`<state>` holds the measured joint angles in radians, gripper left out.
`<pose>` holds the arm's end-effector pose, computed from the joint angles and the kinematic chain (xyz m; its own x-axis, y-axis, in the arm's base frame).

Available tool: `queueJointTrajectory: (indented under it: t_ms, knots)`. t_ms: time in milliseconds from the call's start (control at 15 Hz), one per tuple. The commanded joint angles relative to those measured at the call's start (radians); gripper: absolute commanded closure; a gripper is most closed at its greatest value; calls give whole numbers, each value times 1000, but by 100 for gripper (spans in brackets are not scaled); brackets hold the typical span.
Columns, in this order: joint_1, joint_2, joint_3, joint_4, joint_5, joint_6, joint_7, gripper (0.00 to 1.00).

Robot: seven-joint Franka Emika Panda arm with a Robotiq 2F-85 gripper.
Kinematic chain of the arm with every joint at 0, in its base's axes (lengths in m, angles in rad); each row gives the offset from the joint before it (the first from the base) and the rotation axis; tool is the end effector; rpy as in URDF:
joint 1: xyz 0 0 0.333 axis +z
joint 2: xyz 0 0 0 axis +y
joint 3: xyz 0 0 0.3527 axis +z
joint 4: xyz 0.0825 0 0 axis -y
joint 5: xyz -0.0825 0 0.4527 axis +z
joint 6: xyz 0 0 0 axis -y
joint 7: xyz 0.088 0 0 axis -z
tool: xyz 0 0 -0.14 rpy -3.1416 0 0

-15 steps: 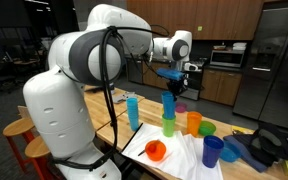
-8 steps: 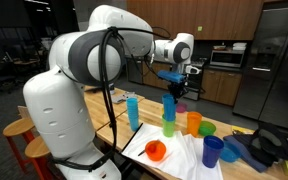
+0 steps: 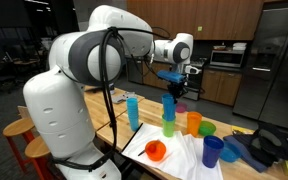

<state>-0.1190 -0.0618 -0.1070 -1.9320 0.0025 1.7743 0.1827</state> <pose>0.5765 -0.1332 0.4874 0.9132 -0.3961 -0.0961 -0.3971 -0.9177 0.0086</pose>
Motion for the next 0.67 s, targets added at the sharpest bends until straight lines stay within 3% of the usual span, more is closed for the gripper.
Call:
queueJointTrajectory:
  t_ms: [0,600]
  knots:
    - [3,-8,3,1,-16,-7,13,99]
    - [4,18,3,25,-15,-2,3,99]
